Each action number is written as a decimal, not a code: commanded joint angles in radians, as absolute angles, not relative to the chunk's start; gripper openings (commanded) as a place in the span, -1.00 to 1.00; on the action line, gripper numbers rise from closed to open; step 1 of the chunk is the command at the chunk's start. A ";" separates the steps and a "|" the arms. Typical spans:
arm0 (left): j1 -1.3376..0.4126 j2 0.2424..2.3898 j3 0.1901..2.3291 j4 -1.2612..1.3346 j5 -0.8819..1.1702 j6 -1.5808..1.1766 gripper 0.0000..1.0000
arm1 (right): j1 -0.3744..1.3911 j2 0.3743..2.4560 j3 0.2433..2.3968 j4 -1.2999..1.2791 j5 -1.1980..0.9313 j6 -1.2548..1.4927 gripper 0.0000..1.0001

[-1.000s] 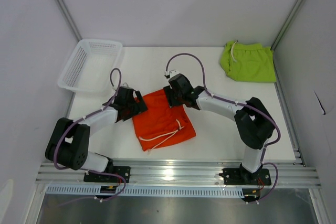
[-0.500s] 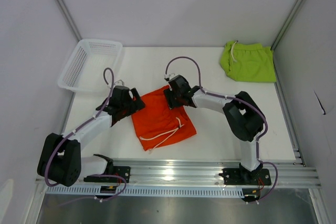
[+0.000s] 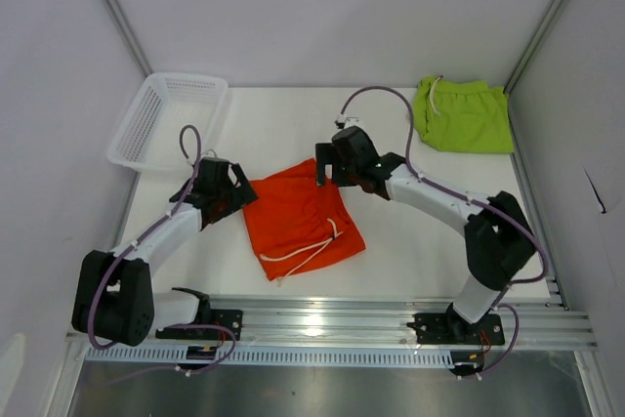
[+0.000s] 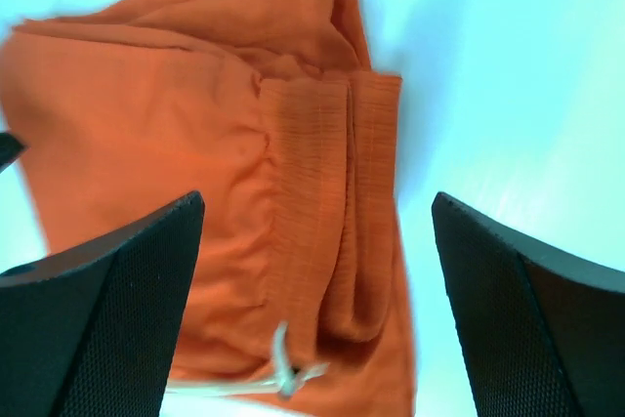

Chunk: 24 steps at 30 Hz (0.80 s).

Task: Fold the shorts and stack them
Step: Fold the shorts

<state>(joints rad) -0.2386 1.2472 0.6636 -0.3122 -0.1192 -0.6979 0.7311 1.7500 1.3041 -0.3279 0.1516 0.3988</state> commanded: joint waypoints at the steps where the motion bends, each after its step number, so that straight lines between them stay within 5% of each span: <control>1: -0.198 1.232 0.745 -0.319 -0.092 -0.654 0.89 | 0.744 1.614 1.218 -0.419 0.282 0.720 0.99; 11: -0.189 1.187 0.759 -0.330 -0.094 -0.670 0.89 | 1.057 1.480 1.056 -0.534 0.465 1.478 0.99; 24: -0.189 1.017 0.699 -0.364 -0.149 -0.704 0.88 | 1.273 1.529 0.947 -0.450 0.623 1.920 0.99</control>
